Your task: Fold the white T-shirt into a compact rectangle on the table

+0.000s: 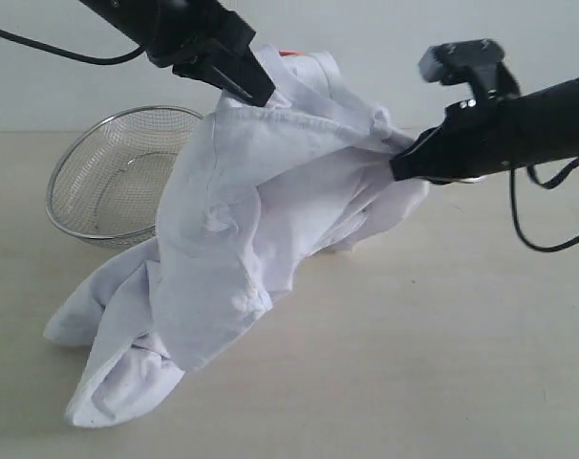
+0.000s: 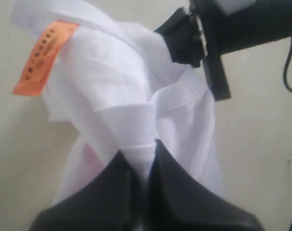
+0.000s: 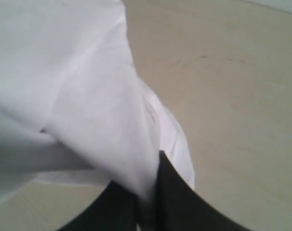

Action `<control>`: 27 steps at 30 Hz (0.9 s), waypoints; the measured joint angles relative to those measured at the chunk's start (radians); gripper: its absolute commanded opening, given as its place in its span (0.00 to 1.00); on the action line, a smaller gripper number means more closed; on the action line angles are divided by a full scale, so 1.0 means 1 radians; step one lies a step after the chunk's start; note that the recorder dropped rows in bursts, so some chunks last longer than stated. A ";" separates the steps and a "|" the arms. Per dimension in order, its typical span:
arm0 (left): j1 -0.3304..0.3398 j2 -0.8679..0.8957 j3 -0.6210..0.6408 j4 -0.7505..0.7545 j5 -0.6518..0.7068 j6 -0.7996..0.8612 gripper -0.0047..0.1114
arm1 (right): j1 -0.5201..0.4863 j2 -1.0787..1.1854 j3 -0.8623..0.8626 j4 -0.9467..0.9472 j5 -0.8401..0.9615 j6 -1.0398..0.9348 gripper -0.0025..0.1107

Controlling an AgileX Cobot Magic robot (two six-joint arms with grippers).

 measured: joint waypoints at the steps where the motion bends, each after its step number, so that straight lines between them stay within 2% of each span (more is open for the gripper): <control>1: 0.000 0.000 0.000 0.010 -0.005 0.000 0.08 | -0.026 -0.021 0.000 -0.025 0.011 0.031 0.02; 7: 0.000 0.000 0.000 0.025 -0.030 -0.004 0.08 | -0.176 -0.160 0.000 -0.167 0.127 0.160 0.02; 9: 0.000 -0.002 0.000 0.025 -0.033 -0.006 0.08 | -0.196 -0.218 0.000 -0.216 0.169 0.208 0.02; 14: 0.000 -0.071 0.000 0.035 -0.044 -0.004 0.08 | -0.198 -0.378 0.000 -0.276 0.237 0.284 0.02; 27: 0.000 -0.284 0.000 0.125 -0.033 -0.042 0.08 | -0.198 -0.586 0.000 -0.296 0.366 0.374 0.02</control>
